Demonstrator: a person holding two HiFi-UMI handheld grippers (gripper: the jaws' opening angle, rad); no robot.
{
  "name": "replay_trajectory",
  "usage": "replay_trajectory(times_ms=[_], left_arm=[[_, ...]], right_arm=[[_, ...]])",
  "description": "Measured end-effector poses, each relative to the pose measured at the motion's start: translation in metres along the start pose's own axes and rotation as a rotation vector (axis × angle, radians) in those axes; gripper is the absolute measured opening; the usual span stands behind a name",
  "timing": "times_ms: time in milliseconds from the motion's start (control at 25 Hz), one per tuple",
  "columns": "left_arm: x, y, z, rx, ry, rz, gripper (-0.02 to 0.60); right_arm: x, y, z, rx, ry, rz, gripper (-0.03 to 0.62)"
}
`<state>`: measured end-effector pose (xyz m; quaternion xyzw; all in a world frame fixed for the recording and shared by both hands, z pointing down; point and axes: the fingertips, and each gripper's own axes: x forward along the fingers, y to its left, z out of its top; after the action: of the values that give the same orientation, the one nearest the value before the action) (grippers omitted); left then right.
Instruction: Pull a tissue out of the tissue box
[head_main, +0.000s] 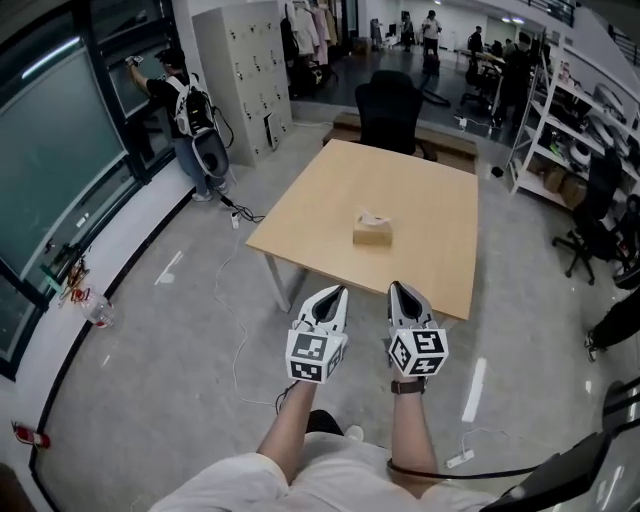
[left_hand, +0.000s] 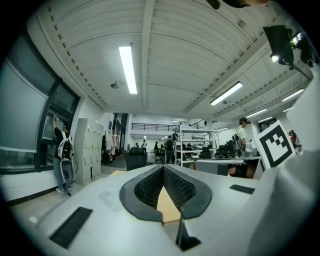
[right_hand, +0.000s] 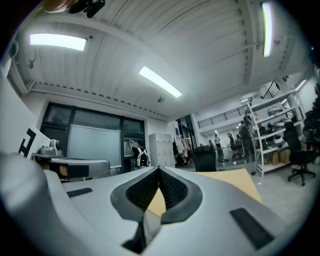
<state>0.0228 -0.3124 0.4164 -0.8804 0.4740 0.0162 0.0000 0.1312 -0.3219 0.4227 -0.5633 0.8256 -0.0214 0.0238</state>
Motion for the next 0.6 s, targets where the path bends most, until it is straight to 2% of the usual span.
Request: replay_trajectory(times_ms=[160, 360, 480, 600], left_arm=[[0.045, 0.013, -0.017, -0.028, 0.035, 0.008, 0.002], [0.129, 0.04, -0.022, -0.05, 0.023, -0.01, 0.002], [0.185, 0.056, -0.02, -0.045, 0.009, -0.038, 0.002], [0.242, 0.083, 0.003, -0.049, -0.043, -0.044, 0.002]], right_arm=[[0.033, -0.019, -0.016, 0.006, 0.036, 0.038, 0.002], [0.096, -0.053, -0.025, -0.018, 0.061, 0.057, 0.002], [0.139, -0.09, -0.015, -0.044, 0.049, 0.031, 0.002], [0.188, -0.119, 0.01, -0.091, 0.026, 0.021, 0.002]])
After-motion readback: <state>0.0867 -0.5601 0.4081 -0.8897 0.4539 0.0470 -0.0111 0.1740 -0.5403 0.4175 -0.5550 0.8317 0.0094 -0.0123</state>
